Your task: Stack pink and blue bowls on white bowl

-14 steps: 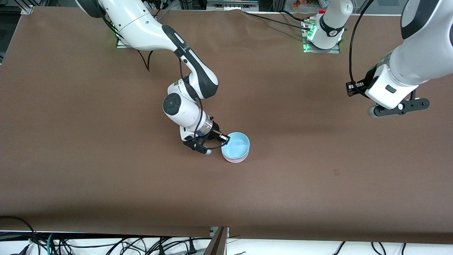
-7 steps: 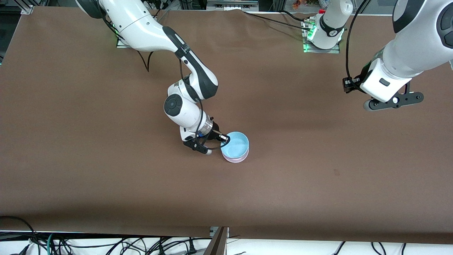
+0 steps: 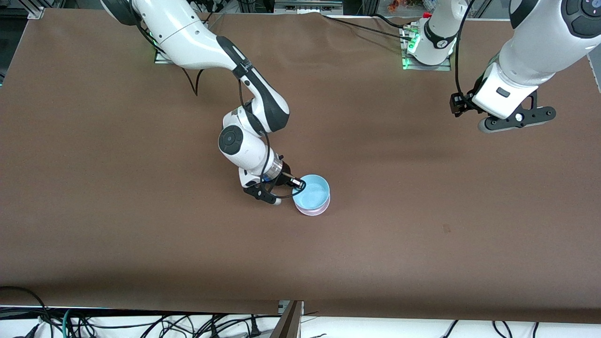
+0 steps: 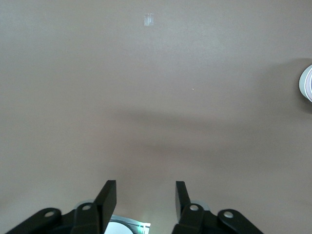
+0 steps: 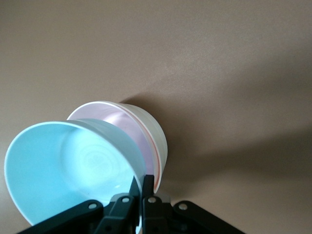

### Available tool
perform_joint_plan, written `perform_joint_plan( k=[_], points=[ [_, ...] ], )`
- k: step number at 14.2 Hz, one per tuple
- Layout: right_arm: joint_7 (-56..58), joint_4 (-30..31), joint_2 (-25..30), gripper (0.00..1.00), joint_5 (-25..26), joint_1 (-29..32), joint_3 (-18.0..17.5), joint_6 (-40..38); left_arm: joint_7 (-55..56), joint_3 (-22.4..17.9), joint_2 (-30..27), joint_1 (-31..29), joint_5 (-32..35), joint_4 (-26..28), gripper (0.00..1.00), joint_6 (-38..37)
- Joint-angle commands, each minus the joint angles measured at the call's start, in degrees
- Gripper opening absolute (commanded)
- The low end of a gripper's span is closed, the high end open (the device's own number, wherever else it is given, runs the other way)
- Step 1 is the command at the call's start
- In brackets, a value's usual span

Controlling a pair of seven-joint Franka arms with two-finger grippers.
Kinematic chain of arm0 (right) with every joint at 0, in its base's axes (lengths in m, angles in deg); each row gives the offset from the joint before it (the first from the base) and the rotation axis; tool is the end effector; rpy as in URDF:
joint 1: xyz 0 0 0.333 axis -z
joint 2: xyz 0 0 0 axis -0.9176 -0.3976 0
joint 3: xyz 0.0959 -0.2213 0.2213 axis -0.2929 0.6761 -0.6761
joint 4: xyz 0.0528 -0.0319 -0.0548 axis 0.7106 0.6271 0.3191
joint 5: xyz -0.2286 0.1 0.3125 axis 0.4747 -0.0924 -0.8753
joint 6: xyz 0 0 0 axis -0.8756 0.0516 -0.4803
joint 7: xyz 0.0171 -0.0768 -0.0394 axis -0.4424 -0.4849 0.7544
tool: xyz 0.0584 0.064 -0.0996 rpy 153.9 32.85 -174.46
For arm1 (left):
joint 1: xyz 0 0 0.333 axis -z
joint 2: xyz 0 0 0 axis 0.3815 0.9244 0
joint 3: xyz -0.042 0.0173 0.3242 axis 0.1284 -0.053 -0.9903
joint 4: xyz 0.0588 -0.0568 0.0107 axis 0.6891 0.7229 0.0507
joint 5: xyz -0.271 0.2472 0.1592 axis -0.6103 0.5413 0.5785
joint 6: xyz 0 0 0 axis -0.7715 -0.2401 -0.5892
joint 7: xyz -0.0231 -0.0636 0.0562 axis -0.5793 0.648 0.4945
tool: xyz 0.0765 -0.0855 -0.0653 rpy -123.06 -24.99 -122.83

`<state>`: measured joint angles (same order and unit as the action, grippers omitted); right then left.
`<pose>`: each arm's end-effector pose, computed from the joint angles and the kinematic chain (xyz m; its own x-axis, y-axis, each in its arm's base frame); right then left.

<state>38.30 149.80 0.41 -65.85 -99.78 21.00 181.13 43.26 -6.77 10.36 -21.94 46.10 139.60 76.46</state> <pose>0.6174 0.4636 0.2092 0.9087 -0.4077 -0.0895 -0.4061 -0.8140 -0.4152 0.5389 -0.1342 0.5612 0.9738 0.1785 -0.1410 0.1622 -0.9794 -0.1198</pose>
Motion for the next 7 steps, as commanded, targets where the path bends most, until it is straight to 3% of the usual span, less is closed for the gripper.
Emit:
perform_joint_plan(
  k=[1,7],
  points=[
    [-0.95,-1.20,-0.85,0.00,1.00,-0.64,0.62,-0.70,-1.72,0.14,-1.50,-0.84,-0.78,1.87,0.60,1.33],
    [-0.95,-1.29,-1.29,0.00,1.96,-0.64,0.62,-0.70,-1.72,0.14,-1.33,-0.75,-0.78,1.87,0.71,1.33]
  ],
)
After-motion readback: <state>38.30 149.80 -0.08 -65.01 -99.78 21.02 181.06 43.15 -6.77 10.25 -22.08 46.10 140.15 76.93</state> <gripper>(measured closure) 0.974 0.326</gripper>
